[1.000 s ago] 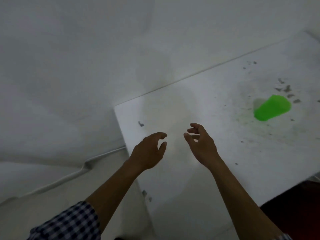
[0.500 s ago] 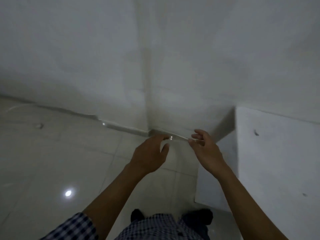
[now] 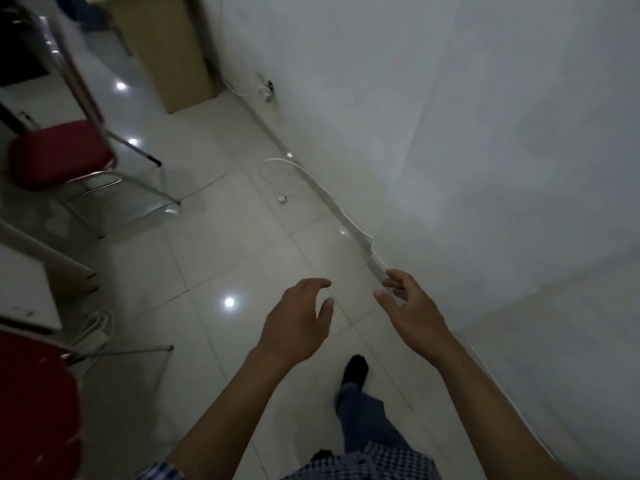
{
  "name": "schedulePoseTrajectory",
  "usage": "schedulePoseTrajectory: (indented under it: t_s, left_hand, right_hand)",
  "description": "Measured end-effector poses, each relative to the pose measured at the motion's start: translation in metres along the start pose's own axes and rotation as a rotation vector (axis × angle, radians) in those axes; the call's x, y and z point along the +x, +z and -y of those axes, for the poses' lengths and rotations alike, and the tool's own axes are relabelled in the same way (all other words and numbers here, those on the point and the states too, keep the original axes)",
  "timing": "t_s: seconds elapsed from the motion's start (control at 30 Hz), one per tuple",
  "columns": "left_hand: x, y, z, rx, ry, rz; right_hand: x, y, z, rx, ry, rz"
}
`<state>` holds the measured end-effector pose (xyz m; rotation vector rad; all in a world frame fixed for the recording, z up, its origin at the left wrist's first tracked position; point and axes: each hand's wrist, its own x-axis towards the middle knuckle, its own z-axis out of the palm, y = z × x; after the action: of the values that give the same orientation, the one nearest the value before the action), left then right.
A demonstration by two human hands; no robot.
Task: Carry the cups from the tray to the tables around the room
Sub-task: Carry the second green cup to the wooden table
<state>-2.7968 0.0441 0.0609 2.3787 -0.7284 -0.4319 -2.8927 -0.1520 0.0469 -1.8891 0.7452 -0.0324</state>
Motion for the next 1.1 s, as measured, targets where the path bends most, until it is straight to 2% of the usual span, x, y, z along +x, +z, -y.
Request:
schedulePoseTrajectory:
  t_s: [0.37, 0.67, 0.87, 1.1]
  left_hand:
    - [0.176, -0.069, 0.049, 0.074, -0.226, -0.045]
    - [0.298, -0.142, 0.112, 0.024, -0.358, -0.188]
    - [0.395, -0.204, 0.195, -0.025, -0.389, -0.227]
    - [0.494, -0.302, 0.276, 0.0, -0.4, -0.193]
  right_hand:
    - [0.209, 0.046, 0.082, -0.11, -0.078, 0.243]
    - [0.368, 0.108, 0.174, -0.219, -0.166, 0.398]
    - [0.474, 0.179, 0.24, -0.234, -0.193, 0.385]
    - [0.573, 0.26, 0.328, -0.24, -0.208, 0.334]
